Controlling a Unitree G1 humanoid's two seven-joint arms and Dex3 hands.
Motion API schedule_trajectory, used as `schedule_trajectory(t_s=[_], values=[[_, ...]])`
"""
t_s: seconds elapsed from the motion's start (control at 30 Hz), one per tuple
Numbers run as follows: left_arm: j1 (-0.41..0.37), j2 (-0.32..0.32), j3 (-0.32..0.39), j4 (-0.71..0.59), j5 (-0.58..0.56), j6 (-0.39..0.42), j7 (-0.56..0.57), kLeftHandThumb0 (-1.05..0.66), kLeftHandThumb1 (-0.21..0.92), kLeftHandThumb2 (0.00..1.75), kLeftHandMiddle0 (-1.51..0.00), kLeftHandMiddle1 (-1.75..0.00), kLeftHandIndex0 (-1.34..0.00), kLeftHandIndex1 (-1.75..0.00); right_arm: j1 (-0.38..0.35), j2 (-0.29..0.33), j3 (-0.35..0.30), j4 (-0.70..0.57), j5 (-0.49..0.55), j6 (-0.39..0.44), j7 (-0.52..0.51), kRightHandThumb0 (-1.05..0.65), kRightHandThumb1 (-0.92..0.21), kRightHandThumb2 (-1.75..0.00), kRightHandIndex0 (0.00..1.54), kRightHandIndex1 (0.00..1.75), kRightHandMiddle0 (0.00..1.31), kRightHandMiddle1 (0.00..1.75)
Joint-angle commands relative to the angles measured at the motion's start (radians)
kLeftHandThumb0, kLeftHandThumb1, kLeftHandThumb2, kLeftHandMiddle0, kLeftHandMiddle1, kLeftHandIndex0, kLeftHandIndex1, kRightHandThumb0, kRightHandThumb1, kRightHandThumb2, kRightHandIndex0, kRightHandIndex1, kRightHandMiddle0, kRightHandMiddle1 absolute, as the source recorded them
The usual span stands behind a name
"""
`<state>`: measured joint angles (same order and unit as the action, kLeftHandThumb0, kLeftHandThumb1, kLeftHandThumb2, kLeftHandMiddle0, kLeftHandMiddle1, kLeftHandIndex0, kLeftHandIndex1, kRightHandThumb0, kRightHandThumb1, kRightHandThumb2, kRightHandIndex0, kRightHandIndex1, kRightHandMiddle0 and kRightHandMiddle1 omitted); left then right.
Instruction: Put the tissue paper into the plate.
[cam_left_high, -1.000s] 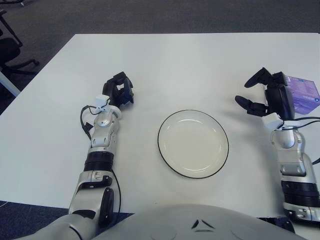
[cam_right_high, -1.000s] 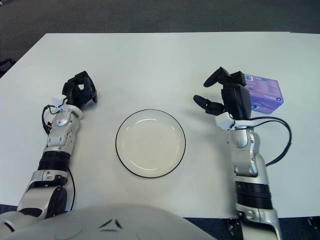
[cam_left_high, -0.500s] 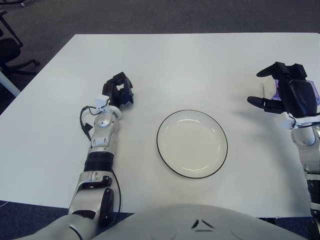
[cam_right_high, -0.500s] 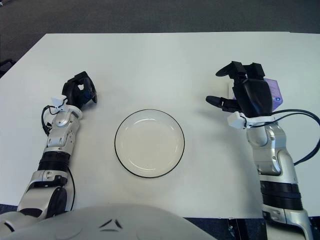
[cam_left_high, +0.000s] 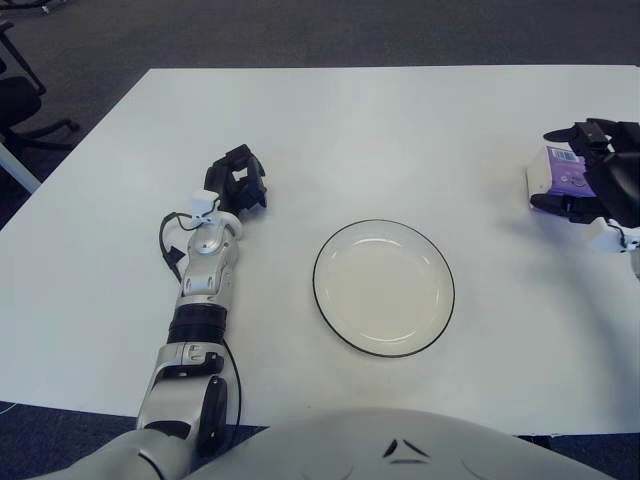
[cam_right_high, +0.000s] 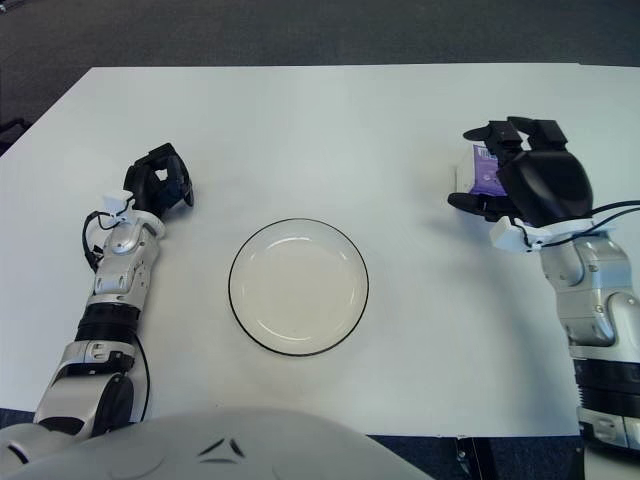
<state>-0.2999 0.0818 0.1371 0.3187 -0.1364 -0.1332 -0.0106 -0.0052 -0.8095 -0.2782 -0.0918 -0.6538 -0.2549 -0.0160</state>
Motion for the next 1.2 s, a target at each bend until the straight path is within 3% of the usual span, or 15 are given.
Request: schedule_trajectory(t_s=[0.0, 0.17, 0.33, 0.77, 1.17], values=[[0.160, -0.060, -0.014, 0.086, 0.001, 0.009, -0.003, -0.40, 0.67, 0.95, -1.30, -1.75, -0.97, -1.75, 0.034, -0.005, -0.029, -0.058, 0.010, 0.028, 0.025, -1.05, -0.92, -0.71, 0.04, 0.13, 0.00, 0.41], [0.161, -0.057, -0.014, 0.087, 0.000, 0.007, -0.008, -0.40, 0.67, 0.95, -1.30, -1.75, -0.97, -1.75, 0.039, -0.017, -0.071, -0.146, 0.085, 0.103, 0.141, -1.05, -0.92, -0.69, 0.01, 0.02, 0.00, 0.22], [0.160, -0.057, -0.014, 0.086, 0.001, 0.008, -0.006, -0.40, 0.66, 0.95, -1.30, -1.75, -0.97, -1.75, 0.018, -0.055, -0.080, -0.141, 0.115, 0.135, 0.229, -1.05, -0.92, -0.59, 0.00, 0.00, 0.00, 0.05], [0.161, -0.054, -0.017, 0.086, 0.008, 0.003, -0.003, -0.40, 0.66, 0.94, -1.30, -1.75, -0.97, -1.75, -0.018, -0.080, -0.058, -0.004, 0.125, 0.135, 0.237, -1.05, -0.92, -0.42, 0.00, 0.00, 0.00, 0.00], [0.165, -0.054, -0.014, 0.081, 0.006, 0.003, 0.000, -0.41, 0.67, 0.94, -1.29, -1.75, -0.96, -1.75, -0.072, -0.111, 0.007, 0.112, 0.105, 0.165, 0.274, -1.05, -0.92, -0.37, 0.00, 0.00, 0.00, 0.00]])
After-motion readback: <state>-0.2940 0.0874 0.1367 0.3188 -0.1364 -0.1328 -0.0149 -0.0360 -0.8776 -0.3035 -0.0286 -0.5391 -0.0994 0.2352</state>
